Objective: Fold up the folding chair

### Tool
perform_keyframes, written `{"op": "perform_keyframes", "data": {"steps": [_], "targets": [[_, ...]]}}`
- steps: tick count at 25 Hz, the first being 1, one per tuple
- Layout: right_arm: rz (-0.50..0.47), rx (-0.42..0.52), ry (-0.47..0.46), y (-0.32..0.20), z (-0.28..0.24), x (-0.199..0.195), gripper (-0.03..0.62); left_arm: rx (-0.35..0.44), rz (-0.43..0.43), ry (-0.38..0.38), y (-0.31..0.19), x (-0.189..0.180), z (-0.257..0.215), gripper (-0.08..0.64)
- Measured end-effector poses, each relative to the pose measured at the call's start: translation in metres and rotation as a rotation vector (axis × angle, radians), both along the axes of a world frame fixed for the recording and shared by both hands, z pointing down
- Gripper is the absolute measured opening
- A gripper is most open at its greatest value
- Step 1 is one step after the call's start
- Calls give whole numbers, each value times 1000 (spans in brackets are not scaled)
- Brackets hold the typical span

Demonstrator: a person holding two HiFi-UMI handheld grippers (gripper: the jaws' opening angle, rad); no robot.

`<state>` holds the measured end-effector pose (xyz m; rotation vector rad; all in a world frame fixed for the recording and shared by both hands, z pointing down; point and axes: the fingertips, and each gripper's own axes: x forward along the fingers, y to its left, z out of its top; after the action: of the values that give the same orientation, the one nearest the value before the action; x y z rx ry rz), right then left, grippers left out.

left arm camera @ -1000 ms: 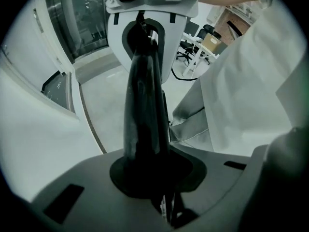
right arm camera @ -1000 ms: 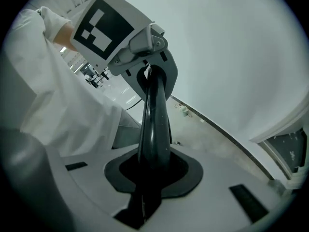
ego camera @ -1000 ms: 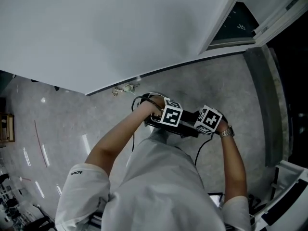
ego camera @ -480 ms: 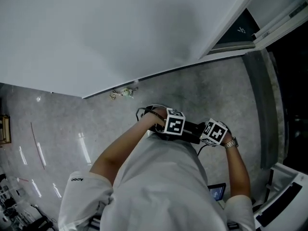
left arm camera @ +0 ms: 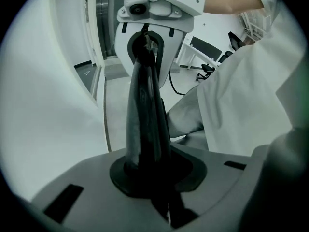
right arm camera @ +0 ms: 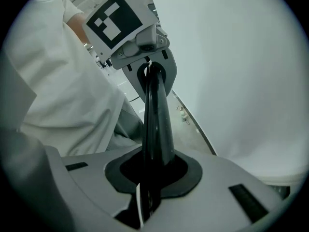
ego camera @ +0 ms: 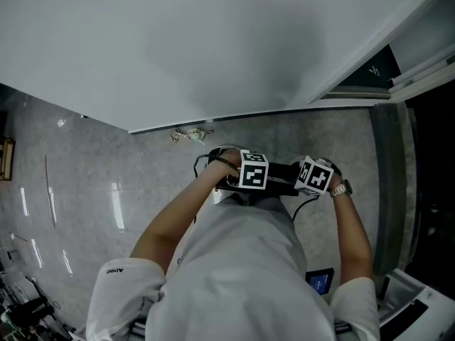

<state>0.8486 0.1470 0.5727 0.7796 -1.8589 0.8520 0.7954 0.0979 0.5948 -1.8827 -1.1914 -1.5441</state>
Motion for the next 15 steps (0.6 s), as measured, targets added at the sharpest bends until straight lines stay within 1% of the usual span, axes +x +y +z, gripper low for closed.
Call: {"op": "perform_keyframes", "data": {"steps": [3,8,11,14,15], "targets": [[-60,29,30,-20,-5,14,61,24,-56,25,-16,12,-5,67],[-111,73,84,-50,-16,40,62,69,-104,85,-43,37,-13,67],[-138,74,83,-64,-16,53,63,77,-136,92,-55,48,-15,67],[-175,76,90,-74,-17,67,71,55,-165,85,-60,58,-17,67],[-188,79,96,-79,-17,73,74,62,-171,90,-63,62,-17,67]]}}
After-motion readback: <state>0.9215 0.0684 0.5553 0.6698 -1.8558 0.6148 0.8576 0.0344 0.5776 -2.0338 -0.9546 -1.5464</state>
